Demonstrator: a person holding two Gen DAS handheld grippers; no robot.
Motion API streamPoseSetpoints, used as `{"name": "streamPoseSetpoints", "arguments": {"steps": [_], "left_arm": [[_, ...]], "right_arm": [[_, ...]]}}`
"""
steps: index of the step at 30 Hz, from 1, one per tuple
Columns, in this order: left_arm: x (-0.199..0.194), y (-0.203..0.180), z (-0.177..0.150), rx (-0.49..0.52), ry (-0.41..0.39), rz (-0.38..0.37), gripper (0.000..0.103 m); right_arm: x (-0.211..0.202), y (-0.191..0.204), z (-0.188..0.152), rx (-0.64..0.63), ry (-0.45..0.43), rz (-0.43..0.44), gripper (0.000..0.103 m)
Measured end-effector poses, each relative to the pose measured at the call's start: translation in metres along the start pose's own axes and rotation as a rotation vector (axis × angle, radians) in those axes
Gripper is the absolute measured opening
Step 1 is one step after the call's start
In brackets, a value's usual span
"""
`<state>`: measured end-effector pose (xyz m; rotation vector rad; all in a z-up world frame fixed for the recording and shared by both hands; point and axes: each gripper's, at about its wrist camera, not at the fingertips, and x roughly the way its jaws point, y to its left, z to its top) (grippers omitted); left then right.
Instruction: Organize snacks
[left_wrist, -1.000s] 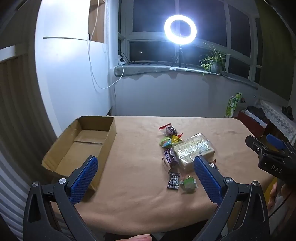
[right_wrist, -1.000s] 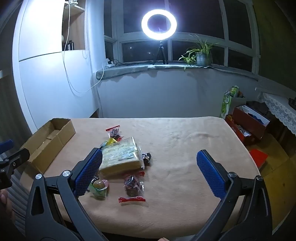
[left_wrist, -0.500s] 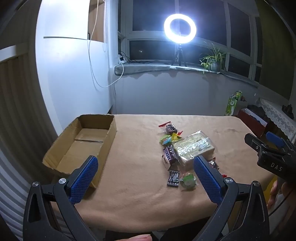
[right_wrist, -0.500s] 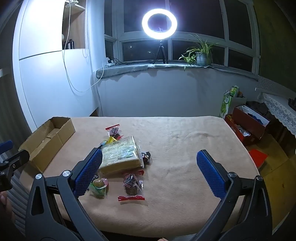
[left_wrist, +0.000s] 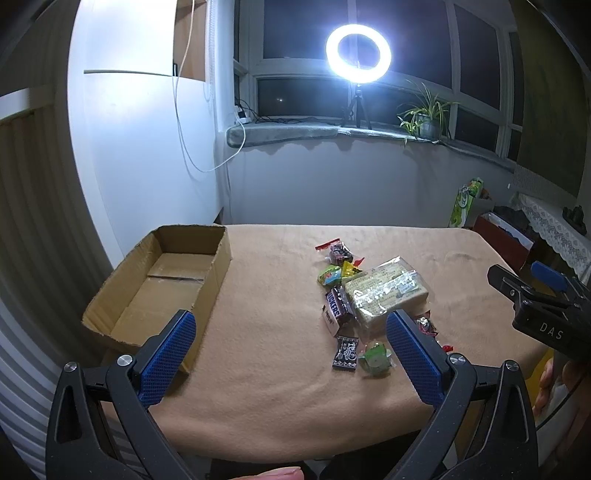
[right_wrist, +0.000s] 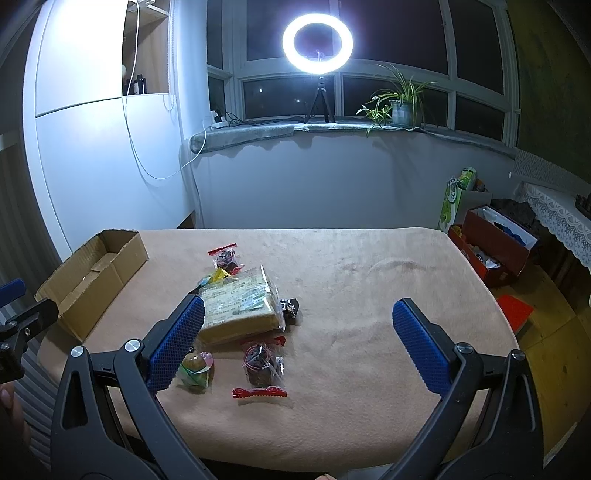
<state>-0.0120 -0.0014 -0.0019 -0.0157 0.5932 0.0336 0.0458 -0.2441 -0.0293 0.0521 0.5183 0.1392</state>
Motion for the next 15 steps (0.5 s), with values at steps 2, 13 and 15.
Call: {"name": "streamPoseSetpoints", "arguments": {"steps": [2,13,15], "left_arm": [[0.0000,0.0001,-0.0001,0.000,0.001,-0.001,0.102],[0.0008,0.0004,-0.0005,0.000,0.000,0.000,0.102],[0.0007,0.0007,-0.0004,0.000,-0.001,-0.001,0.102]], "right_arm": [[-0.0002,0.0002,0.0005,0.000,0.000,0.000,0.103],[-0.0009,0.0006,0.0013,-0.003,0.002,0.000,0.103],[-0.0008,0.0002,0.0007,-0.003,0.001,0.000,0.103]]}}
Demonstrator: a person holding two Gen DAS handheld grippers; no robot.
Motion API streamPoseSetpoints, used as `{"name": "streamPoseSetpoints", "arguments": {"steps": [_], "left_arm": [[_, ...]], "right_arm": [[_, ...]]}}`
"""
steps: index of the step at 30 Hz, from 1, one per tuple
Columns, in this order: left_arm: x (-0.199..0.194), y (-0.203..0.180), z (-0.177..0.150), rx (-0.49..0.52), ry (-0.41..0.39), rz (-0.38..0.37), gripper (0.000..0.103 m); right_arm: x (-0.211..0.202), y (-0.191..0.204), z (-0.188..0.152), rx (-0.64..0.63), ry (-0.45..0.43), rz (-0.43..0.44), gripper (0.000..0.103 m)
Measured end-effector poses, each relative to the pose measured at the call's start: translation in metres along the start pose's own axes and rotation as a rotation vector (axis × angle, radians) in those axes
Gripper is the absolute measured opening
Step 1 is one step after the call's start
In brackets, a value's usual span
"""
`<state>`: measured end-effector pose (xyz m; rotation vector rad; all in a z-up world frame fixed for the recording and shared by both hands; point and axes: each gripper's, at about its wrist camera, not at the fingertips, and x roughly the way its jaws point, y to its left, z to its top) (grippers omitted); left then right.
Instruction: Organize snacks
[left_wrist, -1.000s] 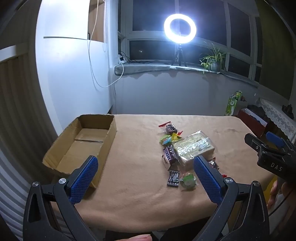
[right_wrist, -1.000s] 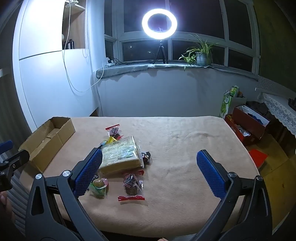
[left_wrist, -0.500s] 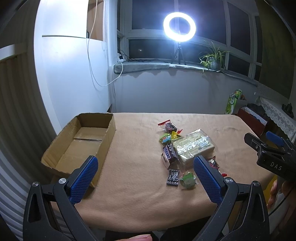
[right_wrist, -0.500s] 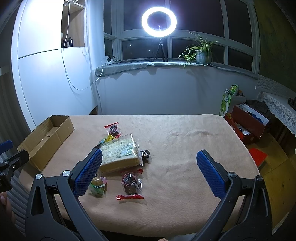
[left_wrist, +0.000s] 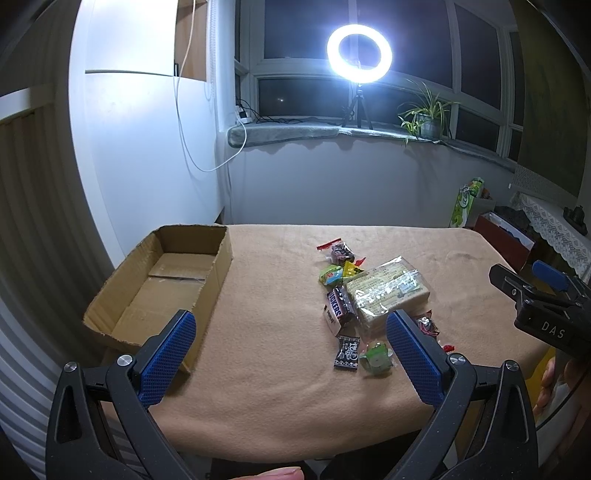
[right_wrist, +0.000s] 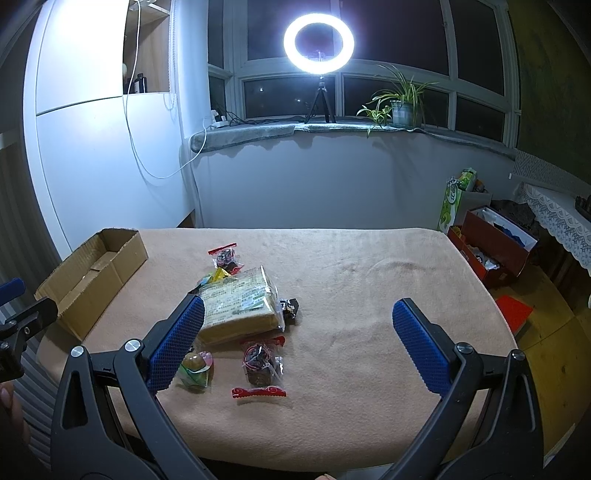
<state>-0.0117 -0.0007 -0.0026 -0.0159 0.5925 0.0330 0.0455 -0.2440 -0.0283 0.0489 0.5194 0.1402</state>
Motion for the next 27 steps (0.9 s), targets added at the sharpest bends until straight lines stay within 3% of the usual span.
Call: {"name": "streamPoseSetpoints", "arguments": {"steps": [27], "left_arm": [[0.0013,0.0014,0.0009,0.004,-0.002,0.000,0.102]], "right_arm": [[0.0018,-0.0001,-0.0006,-0.005,0.001,-0.001,0.103]]}}
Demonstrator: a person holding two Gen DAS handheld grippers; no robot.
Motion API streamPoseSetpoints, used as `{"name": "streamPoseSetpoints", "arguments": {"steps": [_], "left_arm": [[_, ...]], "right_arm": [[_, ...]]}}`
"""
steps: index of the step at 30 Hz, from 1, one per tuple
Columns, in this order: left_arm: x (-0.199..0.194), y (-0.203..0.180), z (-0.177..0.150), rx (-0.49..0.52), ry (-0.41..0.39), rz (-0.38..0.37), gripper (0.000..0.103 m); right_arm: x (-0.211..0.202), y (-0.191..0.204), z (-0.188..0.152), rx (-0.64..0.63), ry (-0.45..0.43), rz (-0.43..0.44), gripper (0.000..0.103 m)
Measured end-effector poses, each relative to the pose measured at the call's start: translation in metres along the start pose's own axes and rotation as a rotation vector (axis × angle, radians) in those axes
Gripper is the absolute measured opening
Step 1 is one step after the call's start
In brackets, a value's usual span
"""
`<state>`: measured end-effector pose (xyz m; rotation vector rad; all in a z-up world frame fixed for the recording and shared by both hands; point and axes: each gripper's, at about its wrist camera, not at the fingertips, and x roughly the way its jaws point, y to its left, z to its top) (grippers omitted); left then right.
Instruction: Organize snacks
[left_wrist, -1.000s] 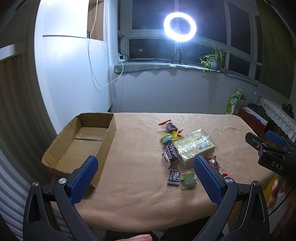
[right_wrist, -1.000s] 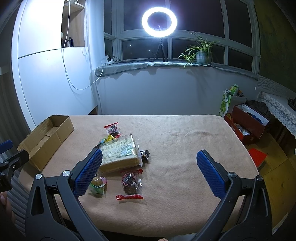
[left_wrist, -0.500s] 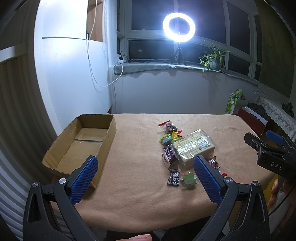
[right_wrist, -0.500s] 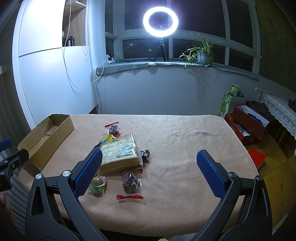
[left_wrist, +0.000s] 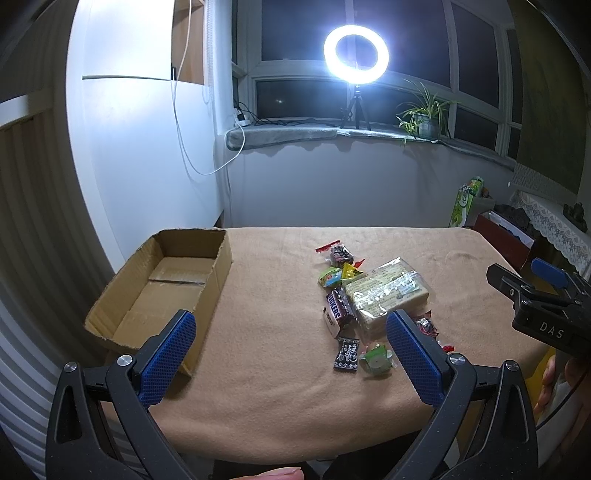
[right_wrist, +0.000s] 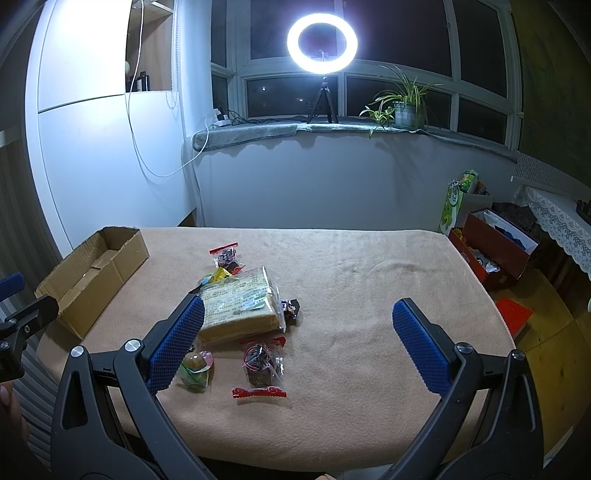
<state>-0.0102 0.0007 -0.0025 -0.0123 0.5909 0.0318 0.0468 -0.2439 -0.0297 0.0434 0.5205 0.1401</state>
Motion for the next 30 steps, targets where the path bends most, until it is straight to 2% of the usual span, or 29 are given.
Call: {"name": "streamPoseSetpoints", "arguments": {"steps": [22,30], "left_arm": [[0.000,-0.001,0.000,0.003,0.002,0.003,0.102],[0.006,-0.002,-0.005,0.005,0.020,0.002,0.102]], "right_arm": [[-0.001,0.001,0.000,-0.004,0.005,0.000,0.103],[0.005,0.003,-0.015,-0.009,0.030,0.001,0.103]]}}
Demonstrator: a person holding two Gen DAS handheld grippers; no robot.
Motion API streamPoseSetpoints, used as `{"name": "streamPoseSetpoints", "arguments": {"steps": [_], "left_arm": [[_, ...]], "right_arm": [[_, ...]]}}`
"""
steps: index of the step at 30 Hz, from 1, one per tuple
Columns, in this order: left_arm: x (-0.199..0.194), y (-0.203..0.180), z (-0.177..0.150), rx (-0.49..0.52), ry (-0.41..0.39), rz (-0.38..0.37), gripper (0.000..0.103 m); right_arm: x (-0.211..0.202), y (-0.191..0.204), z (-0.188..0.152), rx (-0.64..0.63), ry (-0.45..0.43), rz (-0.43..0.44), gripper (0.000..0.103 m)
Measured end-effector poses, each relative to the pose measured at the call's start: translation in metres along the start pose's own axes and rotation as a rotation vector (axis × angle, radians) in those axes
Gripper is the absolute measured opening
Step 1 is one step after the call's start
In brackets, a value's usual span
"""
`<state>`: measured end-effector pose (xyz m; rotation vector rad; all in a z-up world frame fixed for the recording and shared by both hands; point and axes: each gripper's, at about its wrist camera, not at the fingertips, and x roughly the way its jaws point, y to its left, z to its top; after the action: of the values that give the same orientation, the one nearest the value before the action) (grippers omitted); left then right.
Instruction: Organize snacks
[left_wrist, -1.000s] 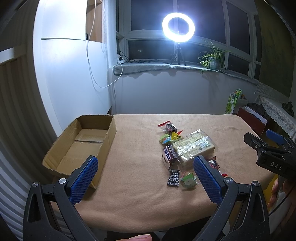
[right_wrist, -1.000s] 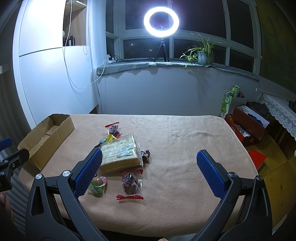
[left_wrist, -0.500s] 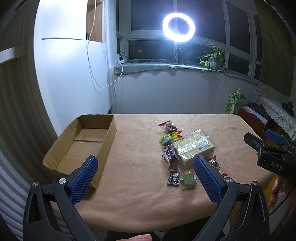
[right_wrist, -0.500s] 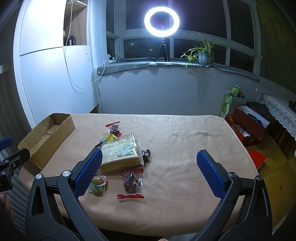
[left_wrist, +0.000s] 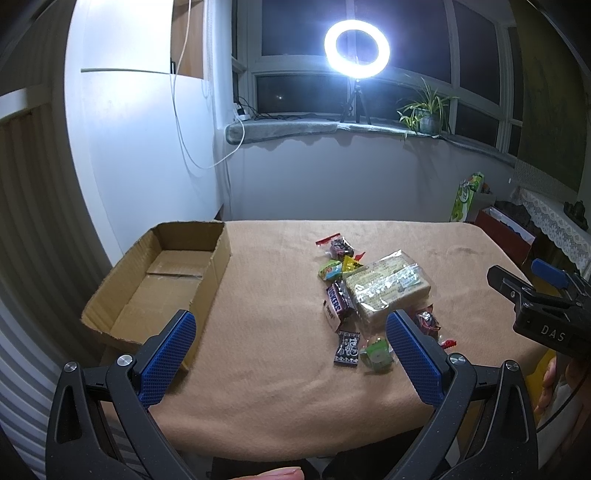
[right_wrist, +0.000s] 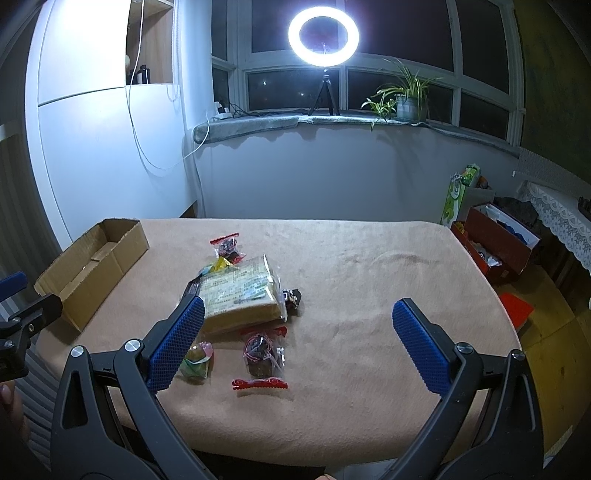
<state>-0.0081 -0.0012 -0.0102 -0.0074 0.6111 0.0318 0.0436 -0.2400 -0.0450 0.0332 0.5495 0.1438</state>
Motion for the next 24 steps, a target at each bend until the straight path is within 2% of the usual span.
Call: {"name": "streamPoseSetpoints", "arguments": {"steps": [8,18,24], "left_arm": [[0.025,-0.003,-0.019,0.000,0.066,-0.011,0.102],[0.070,-0.005,-0.070,0.013,0.224,-0.022,0.102],[0.087,-0.002,-0.085,0.006,0.263,-0.049,0.102]], "right_arm": [[0.015,-0.007,-0.018,-0.003,0.076,-0.010,0.103],[0.042,-0.007,-0.074,-0.033,0.239,0.017,0.103],[0.063,-0.009,-0.094,-0.028,0.256,0.054,0.103]]}}
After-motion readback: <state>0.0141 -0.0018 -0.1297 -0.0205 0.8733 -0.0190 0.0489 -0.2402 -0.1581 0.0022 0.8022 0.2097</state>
